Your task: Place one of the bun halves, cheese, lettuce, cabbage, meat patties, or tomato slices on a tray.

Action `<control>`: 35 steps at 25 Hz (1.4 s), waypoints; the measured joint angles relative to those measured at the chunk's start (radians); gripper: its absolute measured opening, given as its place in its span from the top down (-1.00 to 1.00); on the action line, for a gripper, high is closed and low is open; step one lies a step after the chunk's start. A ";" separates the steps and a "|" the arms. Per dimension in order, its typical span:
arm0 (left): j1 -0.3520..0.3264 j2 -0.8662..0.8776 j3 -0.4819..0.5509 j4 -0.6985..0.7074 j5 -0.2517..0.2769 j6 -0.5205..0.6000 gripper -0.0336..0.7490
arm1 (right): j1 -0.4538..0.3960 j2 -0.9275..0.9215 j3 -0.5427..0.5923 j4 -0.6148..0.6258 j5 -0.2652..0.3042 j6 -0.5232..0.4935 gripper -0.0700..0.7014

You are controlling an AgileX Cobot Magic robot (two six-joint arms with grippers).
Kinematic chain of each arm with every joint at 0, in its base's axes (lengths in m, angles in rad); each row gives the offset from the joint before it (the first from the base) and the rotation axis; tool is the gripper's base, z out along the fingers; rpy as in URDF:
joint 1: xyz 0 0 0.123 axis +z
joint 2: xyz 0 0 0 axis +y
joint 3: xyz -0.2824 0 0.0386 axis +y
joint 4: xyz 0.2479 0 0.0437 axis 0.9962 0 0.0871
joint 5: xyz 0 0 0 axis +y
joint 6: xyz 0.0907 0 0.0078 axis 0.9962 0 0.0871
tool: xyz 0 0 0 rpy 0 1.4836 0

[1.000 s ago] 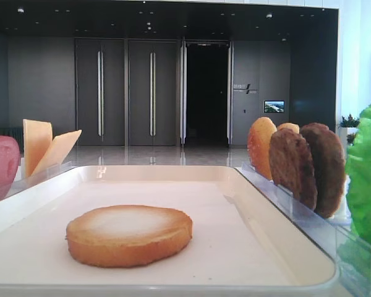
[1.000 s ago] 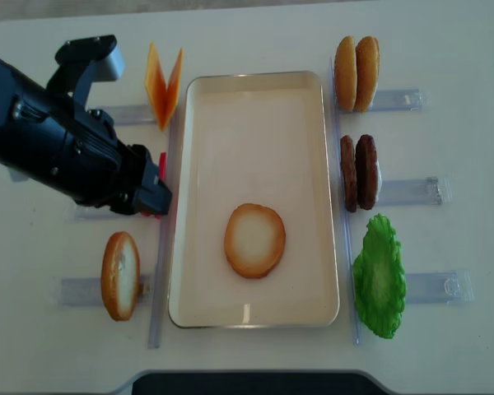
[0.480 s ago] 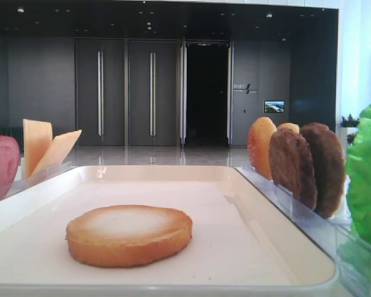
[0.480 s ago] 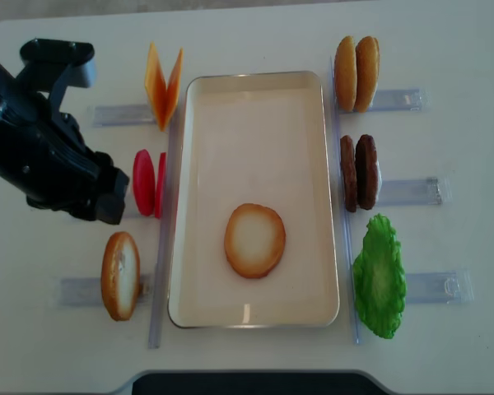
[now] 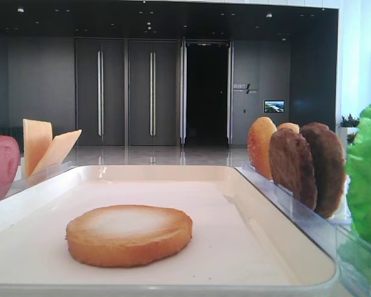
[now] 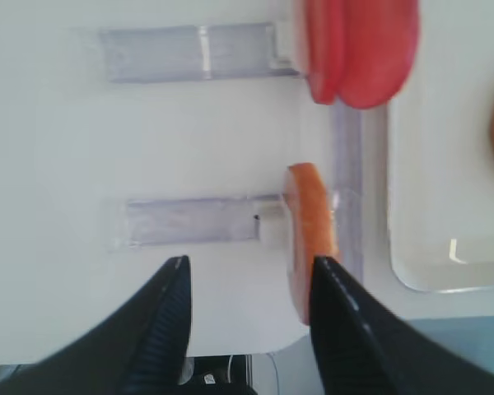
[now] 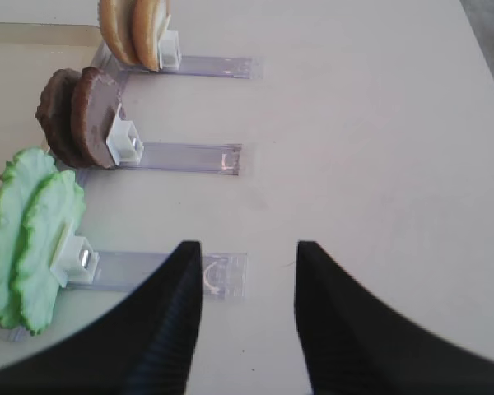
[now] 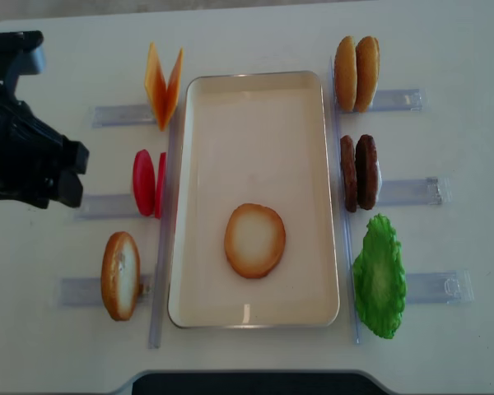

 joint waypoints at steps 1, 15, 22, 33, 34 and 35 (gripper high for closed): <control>0.030 -0.004 0.000 0.009 0.000 0.001 0.00 | 0.000 0.000 0.000 0.000 0.000 0.000 0.06; 0.211 -0.024 0.000 0.047 0.000 0.066 0.00 | 0.000 0.000 0.000 0.000 0.000 0.000 0.06; 0.211 -0.176 0.105 0.046 0.000 0.082 0.00 | 0.002 0.000 0.000 0.000 0.000 0.000 0.06; 0.211 -0.661 0.301 0.003 0.022 0.130 0.02 | 0.002 0.000 0.000 0.000 0.000 0.000 0.06; 0.211 -0.696 0.313 -0.001 0.024 0.131 0.02 | 0.002 0.000 0.000 0.000 0.000 0.000 0.06; 0.211 -0.737 0.327 -0.004 0.025 0.136 0.03 | 0.002 0.000 0.000 0.000 0.000 0.000 0.06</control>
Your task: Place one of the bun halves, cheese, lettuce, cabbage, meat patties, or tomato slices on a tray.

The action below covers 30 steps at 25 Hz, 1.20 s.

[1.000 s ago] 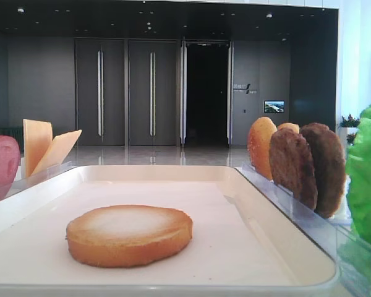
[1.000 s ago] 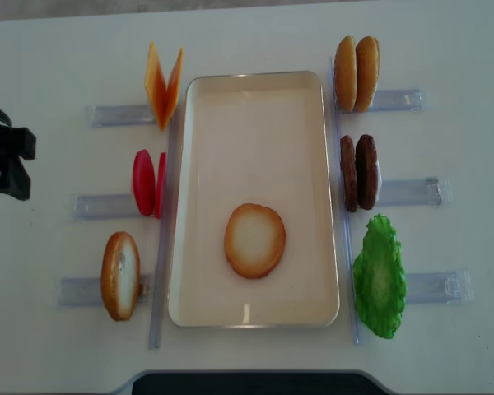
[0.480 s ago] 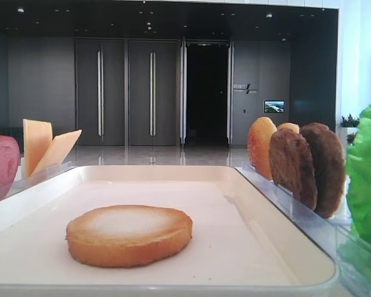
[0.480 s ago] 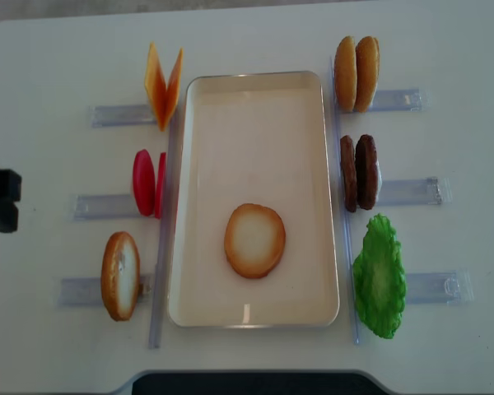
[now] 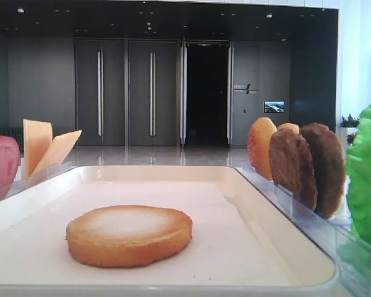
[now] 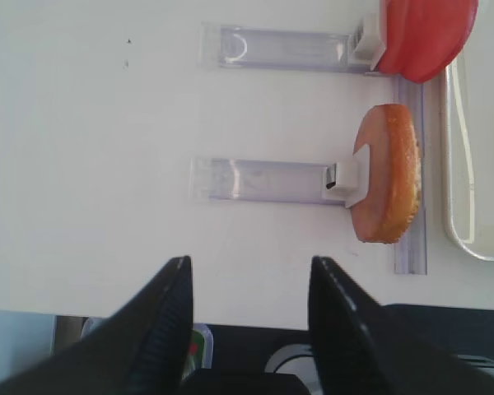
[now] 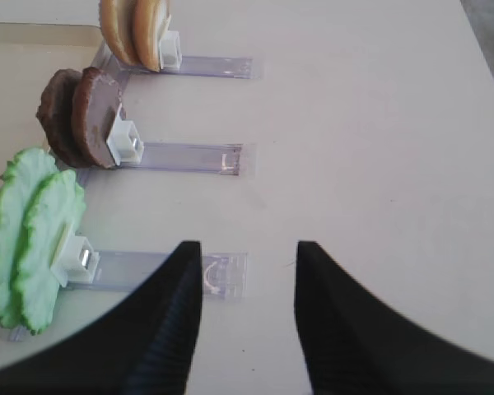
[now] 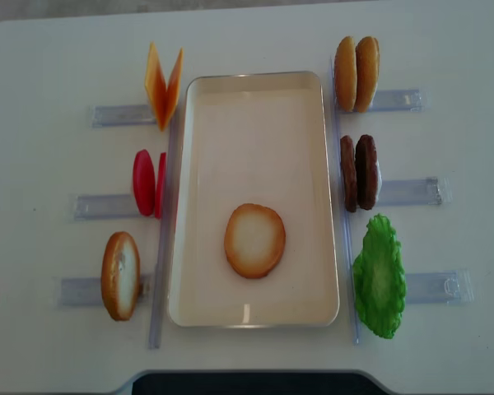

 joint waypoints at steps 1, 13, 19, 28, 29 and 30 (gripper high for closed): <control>0.000 -0.039 0.013 -0.001 0.001 0.008 0.03 | 0.000 0.000 0.000 0.000 0.000 0.000 0.06; 0.000 -0.402 0.146 -0.003 -0.093 0.047 0.03 | 0.000 0.000 0.000 0.000 0.000 0.000 0.06; 0.000 -0.438 0.211 -0.003 -0.119 0.047 0.03 | 0.000 0.000 0.000 0.000 0.000 0.000 0.06; 0.000 -0.438 0.213 -0.003 -0.132 0.047 0.03 | 0.000 0.000 0.000 0.000 0.000 0.000 0.06; 0.000 -0.438 0.213 -0.003 -0.132 0.047 0.03 | 0.000 0.000 0.000 0.000 0.000 0.000 0.06; 0.000 -0.438 0.213 -0.003 -0.132 0.047 0.03 | 0.000 0.000 0.000 0.000 0.000 0.000 0.06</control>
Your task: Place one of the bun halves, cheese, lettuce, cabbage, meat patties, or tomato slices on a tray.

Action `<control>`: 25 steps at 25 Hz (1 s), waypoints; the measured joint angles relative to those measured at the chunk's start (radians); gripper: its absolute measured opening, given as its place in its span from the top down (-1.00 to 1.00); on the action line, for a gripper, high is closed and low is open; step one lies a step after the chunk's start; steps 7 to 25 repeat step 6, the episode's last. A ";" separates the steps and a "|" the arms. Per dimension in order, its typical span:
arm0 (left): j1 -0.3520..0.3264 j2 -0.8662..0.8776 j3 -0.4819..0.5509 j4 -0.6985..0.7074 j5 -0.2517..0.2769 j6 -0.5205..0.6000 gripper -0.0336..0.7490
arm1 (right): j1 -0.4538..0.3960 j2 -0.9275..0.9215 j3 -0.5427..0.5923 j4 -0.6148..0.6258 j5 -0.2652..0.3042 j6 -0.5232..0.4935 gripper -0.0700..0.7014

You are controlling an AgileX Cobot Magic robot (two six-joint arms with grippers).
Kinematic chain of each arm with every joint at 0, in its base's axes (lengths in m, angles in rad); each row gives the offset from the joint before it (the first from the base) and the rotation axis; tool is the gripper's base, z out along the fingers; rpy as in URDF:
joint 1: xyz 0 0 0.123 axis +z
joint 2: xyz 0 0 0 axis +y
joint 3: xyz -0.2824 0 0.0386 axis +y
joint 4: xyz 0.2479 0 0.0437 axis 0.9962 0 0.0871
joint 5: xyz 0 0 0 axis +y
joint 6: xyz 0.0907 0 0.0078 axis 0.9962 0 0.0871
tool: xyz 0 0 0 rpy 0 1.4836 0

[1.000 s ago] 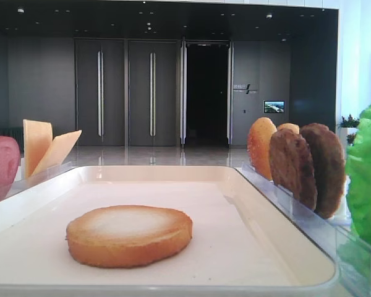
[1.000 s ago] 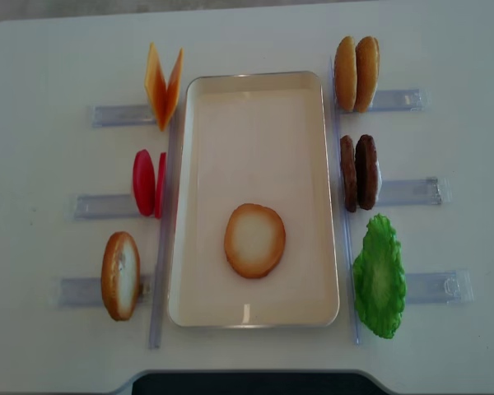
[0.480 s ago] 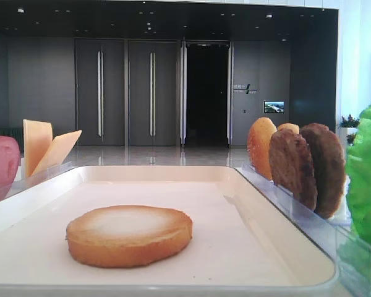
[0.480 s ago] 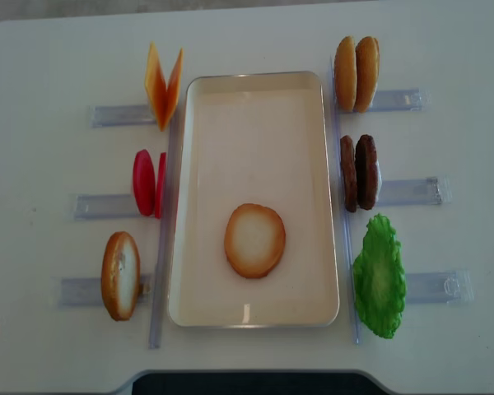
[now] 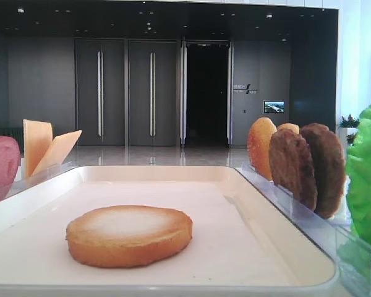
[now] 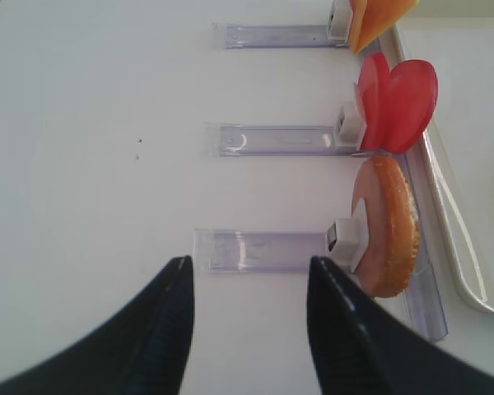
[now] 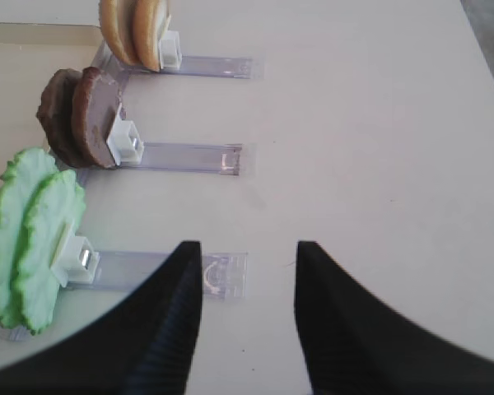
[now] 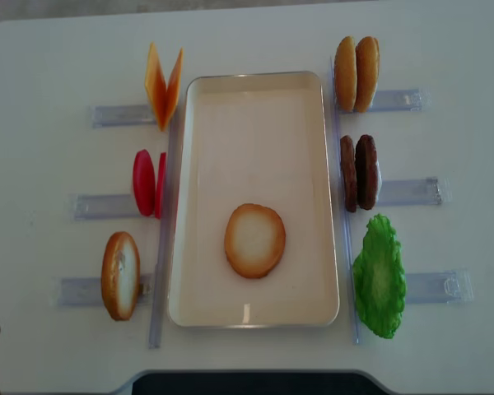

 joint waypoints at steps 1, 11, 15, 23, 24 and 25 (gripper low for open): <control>0.000 0.000 0.000 0.000 0.000 0.000 0.03 | 0.000 0.000 0.000 0.000 0.000 0.000 0.06; 0.000 0.000 0.000 -0.001 0.000 0.000 0.03 | 0.000 0.000 0.000 0.000 0.000 0.000 0.06; 0.000 0.000 0.000 -0.001 0.000 0.000 0.03 | 0.000 0.000 0.000 0.000 0.000 0.000 0.06; 0.000 0.000 0.000 -0.001 0.000 0.000 0.03 | 0.000 0.000 0.000 0.000 0.000 0.000 0.06; 0.000 0.000 0.000 -0.001 0.000 0.000 0.03 | 0.000 0.000 0.000 0.000 0.000 0.000 0.06; 0.000 0.000 0.000 -0.001 0.000 0.000 0.03 | 0.000 0.000 0.000 0.000 0.000 0.000 0.06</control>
